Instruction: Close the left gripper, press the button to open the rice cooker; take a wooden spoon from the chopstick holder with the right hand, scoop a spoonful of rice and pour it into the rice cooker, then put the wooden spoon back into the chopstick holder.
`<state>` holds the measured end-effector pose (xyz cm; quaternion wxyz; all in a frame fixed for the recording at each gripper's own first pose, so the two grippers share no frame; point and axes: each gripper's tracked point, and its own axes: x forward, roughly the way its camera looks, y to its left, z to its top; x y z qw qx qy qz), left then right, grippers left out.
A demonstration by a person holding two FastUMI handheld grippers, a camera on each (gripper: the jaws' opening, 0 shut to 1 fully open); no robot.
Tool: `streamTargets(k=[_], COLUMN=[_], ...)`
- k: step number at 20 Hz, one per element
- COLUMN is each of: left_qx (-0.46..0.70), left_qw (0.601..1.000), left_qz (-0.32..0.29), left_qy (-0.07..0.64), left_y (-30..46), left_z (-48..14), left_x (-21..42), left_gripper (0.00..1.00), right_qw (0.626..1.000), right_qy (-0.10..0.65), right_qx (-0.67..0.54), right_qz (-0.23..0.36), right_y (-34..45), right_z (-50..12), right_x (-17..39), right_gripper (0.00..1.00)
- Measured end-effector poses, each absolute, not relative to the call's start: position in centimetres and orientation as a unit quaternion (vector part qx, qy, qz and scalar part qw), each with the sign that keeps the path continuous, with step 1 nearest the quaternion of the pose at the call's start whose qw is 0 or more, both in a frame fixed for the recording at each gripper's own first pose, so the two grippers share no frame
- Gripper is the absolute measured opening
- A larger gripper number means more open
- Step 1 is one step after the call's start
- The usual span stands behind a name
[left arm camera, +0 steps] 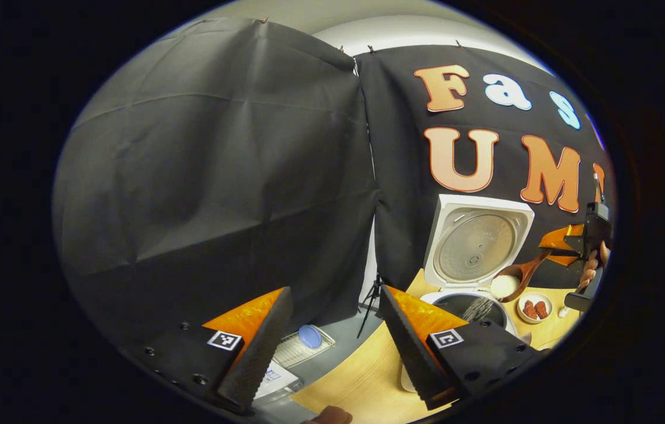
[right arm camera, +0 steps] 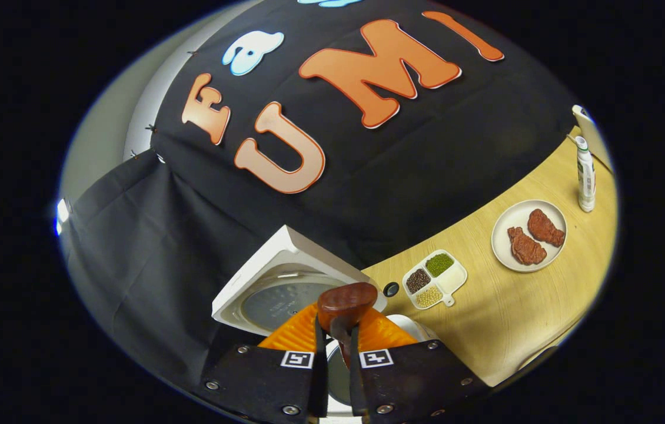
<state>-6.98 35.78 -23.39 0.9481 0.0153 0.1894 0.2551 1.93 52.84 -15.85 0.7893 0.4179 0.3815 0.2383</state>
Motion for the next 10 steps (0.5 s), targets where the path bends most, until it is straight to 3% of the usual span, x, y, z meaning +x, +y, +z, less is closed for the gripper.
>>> streamTargets(k=[1, 10], left_qx=[0.015, 0.010], left_qw=[0.948, 0.946], left_qz=[0.255, 0.262], left_qy=[0.189, 0.191], left_y=[35.9, 36.1], left_z=[-23.4, -23.6], left_x=[-7.0, -7.6], left_gripper=[0.96, 1.00], right_qw=[0.795, 0.827], right_qy=[0.376, 0.337], right_qx=[0.409, 0.360], right_qz=[0.244, 0.269], right_y=[53.2, 53.7], right_z=[-15.5, -13.8], right_x=[1.8, 1.8], right_gripper=[0.14, 0.14])
